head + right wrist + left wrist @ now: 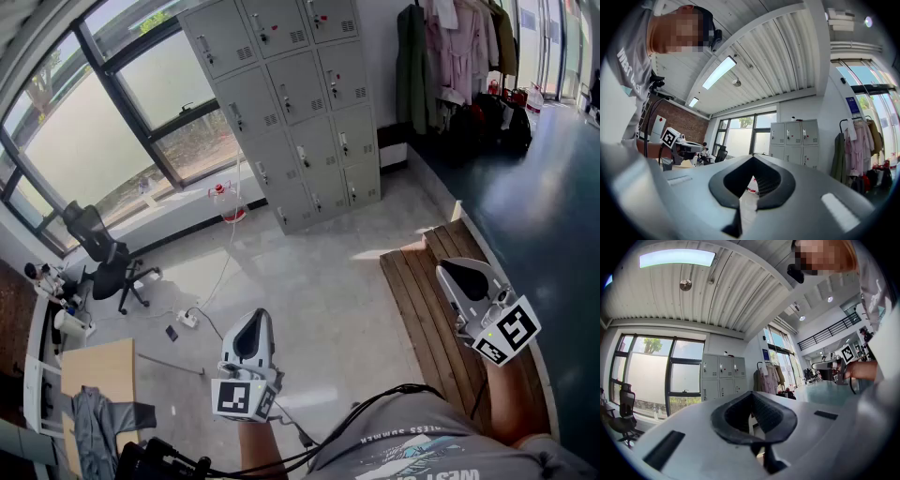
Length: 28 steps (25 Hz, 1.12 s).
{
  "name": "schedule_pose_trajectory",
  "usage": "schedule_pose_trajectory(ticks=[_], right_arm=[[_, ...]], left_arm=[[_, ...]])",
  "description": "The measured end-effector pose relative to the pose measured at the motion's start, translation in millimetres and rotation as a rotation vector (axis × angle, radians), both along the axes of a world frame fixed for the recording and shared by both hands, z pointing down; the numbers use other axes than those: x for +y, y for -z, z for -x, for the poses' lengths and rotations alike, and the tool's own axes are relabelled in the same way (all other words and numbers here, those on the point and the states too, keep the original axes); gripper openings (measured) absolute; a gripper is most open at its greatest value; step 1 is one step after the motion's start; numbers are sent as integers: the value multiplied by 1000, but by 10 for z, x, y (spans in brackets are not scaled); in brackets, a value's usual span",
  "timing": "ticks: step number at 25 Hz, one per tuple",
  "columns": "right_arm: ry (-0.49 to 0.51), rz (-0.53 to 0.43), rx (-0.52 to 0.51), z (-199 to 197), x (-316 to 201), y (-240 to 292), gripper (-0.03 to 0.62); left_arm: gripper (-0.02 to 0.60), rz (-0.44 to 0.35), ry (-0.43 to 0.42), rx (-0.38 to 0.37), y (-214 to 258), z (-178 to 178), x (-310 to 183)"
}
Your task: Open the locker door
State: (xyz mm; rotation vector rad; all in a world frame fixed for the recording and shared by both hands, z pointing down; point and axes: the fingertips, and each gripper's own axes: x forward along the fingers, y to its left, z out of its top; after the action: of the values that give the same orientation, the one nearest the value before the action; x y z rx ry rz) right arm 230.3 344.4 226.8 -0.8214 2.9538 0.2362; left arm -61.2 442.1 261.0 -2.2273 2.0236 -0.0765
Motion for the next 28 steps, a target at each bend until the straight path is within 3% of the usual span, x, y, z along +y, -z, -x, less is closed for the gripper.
schedule_pose_trajectory(ticks=[13, 18, 28], right_arm=[[1, 24, 6, -16, -55, -126, -8], [31, 47, 38, 158, -133, -232, -6], [-29, 73, 10, 524, -491, -423, -5]], left_arm=[[6, 6, -8, 28, -130, -17, -24], [6, 9, -8, 75, -175, 100, -138], [6, 4, -52, 46, -266, 450, -387]])
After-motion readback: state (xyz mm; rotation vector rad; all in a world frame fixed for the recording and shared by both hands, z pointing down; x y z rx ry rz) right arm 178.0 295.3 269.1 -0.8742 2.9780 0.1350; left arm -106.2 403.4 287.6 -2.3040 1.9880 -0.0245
